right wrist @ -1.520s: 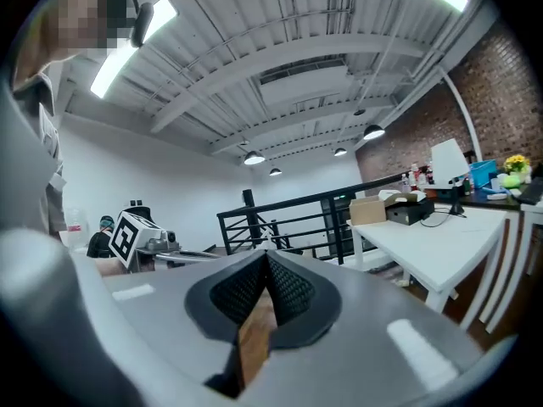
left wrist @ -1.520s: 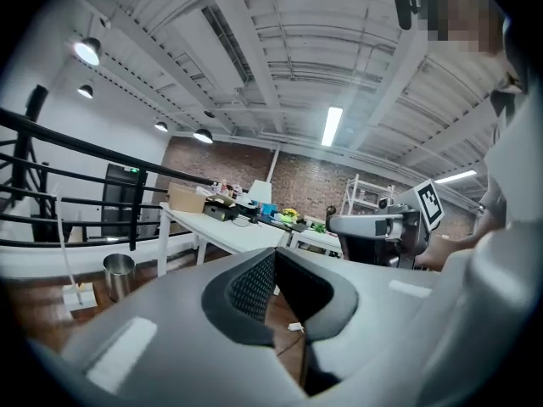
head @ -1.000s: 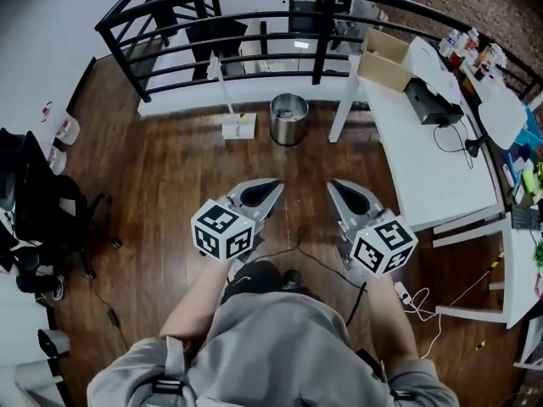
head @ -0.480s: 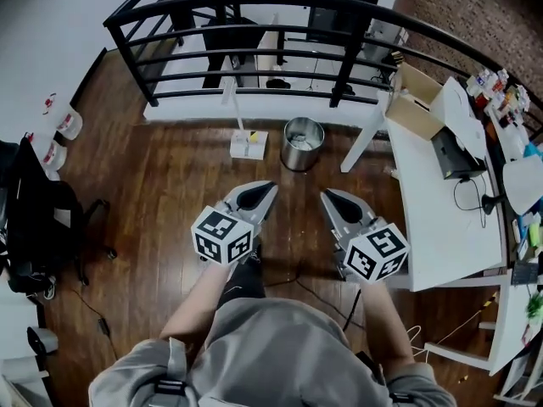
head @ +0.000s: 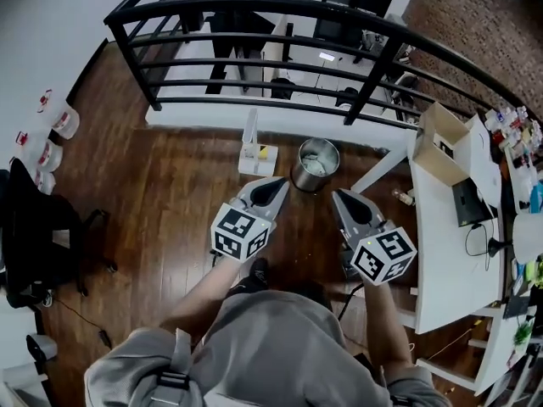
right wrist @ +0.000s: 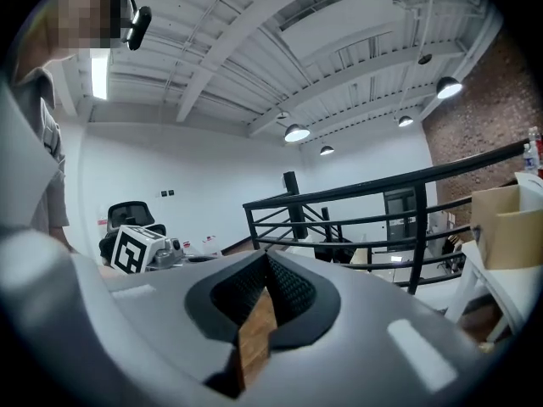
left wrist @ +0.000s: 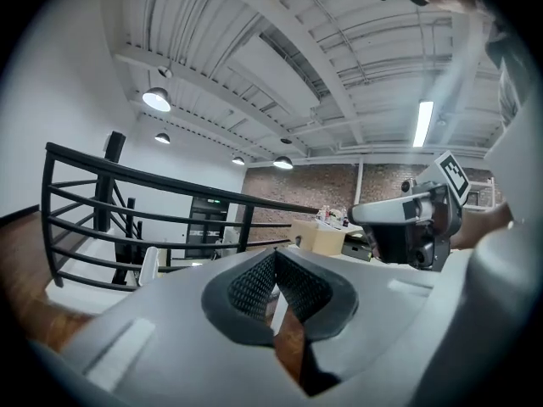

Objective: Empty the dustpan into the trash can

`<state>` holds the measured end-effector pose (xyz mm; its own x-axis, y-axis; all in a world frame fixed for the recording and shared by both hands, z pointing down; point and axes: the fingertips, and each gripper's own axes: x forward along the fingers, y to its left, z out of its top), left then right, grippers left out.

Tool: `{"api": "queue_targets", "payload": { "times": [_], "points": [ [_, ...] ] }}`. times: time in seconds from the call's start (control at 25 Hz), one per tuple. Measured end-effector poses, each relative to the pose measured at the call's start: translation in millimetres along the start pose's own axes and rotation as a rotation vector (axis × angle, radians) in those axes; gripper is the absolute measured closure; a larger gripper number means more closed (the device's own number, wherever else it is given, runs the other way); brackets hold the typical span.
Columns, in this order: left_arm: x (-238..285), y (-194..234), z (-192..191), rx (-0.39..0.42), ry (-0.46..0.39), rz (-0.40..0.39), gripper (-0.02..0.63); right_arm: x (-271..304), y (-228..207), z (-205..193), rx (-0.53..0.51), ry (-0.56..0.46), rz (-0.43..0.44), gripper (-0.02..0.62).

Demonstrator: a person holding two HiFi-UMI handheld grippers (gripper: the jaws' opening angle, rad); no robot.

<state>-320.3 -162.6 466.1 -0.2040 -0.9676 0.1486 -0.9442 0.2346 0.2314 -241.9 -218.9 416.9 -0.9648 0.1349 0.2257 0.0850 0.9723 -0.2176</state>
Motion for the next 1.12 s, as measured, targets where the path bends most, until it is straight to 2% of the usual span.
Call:
{"api": "queue_targets", "payload": {
  "times": [0.2,0.44,0.52,0.56,0.68,0.88,0.96,1.12],
  "points": [
    [36,49,0,0.006,0.028,0.074,0.601,37,-30,10,0.004,0.027,0.019,0.595],
    [90,132,-4,0.06,0.048,0.277,0.601,86,-85,25,-0.014,0.045,0.112,0.595],
    [107,158,-10,0.079,0.081,0.334,0.592,103,-100,36,-0.02,0.038,0.161,0.595],
    [114,169,-14,0.076,0.101,0.361,0.573,111,-107,41,-0.022,0.038,0.185,0.595],
    [131,202,-26,0.059,0.154,0.444,0.447,133,-125,53,-0.021,0.051,0.247,0.595],
    [144,252,-44,0.049,0.213,0.566,0.356,157,-144,58,-0.036,0.098,0.292,0.595],
    [145,265,-58,0.024,0.245,0.575,0.325,166,-147,57,-0.038,0.117,0.291,0.595],
    [151,282,-76,-0.01,0.269,0.55,0.325,185,-153,67,-0.04,0.111,0.259,0.595]
  ]
}}
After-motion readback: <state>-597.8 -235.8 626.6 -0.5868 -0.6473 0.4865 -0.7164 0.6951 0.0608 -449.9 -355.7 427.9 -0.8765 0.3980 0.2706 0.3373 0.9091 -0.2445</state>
